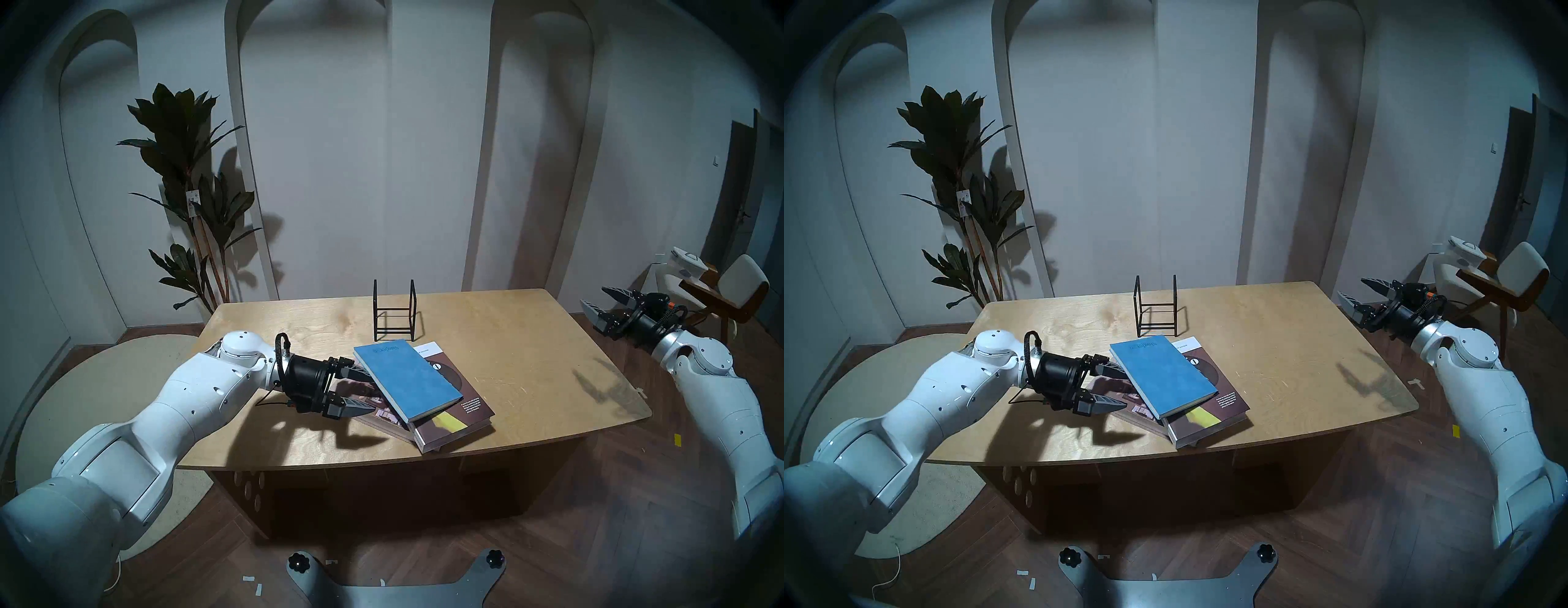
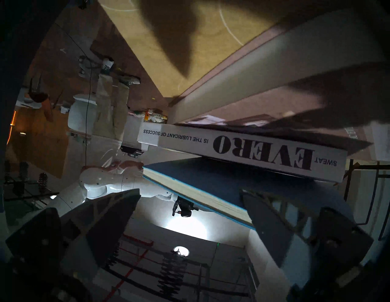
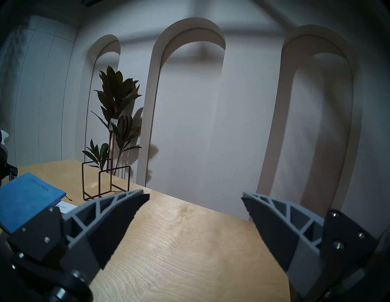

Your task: Stack the books into one stack

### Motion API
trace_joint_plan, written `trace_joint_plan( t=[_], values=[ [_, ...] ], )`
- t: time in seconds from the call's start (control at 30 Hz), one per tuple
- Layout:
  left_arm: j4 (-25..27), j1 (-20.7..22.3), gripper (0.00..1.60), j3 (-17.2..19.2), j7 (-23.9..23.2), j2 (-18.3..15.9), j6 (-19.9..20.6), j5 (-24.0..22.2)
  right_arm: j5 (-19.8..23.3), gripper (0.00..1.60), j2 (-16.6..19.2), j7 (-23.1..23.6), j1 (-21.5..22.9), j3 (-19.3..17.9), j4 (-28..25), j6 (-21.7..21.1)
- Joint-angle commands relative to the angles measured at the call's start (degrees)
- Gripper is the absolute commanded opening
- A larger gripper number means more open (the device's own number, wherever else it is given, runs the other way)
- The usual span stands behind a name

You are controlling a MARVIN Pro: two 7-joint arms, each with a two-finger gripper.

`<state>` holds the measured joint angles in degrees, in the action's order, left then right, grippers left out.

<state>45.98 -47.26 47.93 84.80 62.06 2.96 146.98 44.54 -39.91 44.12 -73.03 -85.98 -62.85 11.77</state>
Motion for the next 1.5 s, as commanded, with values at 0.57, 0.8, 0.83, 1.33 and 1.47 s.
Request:
trace_joint_plan(
  t=[0.57,0.8,0.83,1.33,1.47],
  values=[
    [-15.8,13.2,1.60,-0.4,-1.9,5.2,12.9,8.5,0.0,1.60,-0.1,0.3,1.3,-0.3,0.0,0.9],
    [-19.2,16.3,1.60,1.6,-5.2,4.2,13.2,10.4,0.0,1.60,-0.1,0.4,1.3,-0.3,0.1,0.9],
    [-19.8,16.9,1.60,1.7,-5.6,4.3,13.1,10.5,0.0,1.60,-0.1,0.4,1.3,-0.3,0.1,0.9],
    [-27.4,23.1,1.60,15.6,-12.1,6.2,0.3,-2.6,-0.1,1.60,-0.1,0.5,1.3,-0.2,0.2,0.8],
    [-30.2,24.7,1.60,20.6,-15.0,6.2,-4.9,-8.1,-0.1,1.60,-0.1,0.5,1.3,-0.2,0.3,0.8]
  ],
)
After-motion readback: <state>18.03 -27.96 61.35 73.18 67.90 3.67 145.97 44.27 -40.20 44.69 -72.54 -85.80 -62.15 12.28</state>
